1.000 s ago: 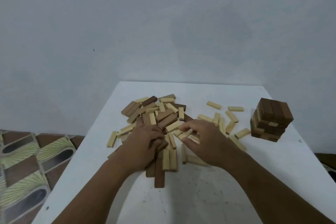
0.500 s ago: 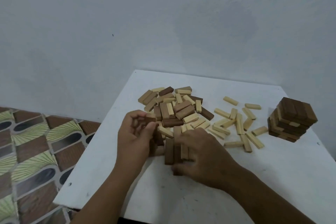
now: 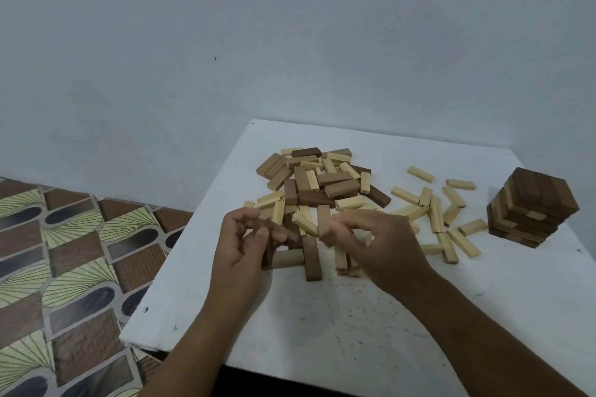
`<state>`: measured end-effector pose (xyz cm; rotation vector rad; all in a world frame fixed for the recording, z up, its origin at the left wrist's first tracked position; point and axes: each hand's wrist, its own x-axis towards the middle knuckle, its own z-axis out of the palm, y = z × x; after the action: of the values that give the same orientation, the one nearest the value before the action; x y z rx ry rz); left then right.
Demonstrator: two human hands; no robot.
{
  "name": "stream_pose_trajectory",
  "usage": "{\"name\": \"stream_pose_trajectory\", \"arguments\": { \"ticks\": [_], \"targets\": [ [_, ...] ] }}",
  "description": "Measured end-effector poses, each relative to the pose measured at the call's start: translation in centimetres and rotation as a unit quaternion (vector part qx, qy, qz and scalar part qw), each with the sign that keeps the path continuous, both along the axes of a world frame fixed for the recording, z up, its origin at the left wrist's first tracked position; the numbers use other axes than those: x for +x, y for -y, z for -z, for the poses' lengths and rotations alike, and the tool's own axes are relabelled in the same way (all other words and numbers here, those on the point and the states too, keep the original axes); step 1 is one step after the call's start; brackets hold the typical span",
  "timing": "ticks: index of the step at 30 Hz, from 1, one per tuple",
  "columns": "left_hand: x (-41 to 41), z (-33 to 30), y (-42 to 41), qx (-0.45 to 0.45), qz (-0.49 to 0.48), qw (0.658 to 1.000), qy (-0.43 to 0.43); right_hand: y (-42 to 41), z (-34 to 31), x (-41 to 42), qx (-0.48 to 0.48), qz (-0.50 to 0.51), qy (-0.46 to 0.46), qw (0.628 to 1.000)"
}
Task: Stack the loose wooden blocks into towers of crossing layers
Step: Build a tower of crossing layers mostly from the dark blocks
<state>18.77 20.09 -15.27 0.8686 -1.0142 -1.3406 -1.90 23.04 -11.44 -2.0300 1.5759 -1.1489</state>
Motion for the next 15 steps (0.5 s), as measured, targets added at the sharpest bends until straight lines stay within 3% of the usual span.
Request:
{"name": "stream_pose_trajectory", "arguments": {
  "ticks": [4, 6, 8, 10, 13, 15],
  "targets": [
    [0.0, 0.0, -0.3, -0.007, 0.029, 1.0, 0.005, -0.8, -0.6, 1.3, -0.005, 0.073, 0.246, 0.966],
    [-0.1, -0.3, -0.6, -0.023, 0.003, 1.0, 0.008, -0.9, -0.8, 2.0, 0.01, 0.065, 0.29, 0.955],
    [-0.1, -0.3, -0.8, -0.021, -0.023, 1.0, 0.008, -0.9, -0.6, 2.4, 0.027, 0.062, 0.211, 0.975],
    [-0.1, -0.2, -0.7, -0.01, -0.03, 0.999, 0.02, -0.9, -0.4, 2.6, 0.062, 0.055, 0.046, 0.995],
    [0.0, 0.2, -0.5, -0.002, -0.023, 0.998, 0.055, -1.0, -0.3, 2.8, 0.138, 0.05, -0.194, 0.97],
    [-0.1, 0.4, -0.5, -0.012, -0.012, 0.997, 0.075, -0.9, -0.4, 3.0, 0.165, 0.061, -0.237, 0.956]
  ]
}}
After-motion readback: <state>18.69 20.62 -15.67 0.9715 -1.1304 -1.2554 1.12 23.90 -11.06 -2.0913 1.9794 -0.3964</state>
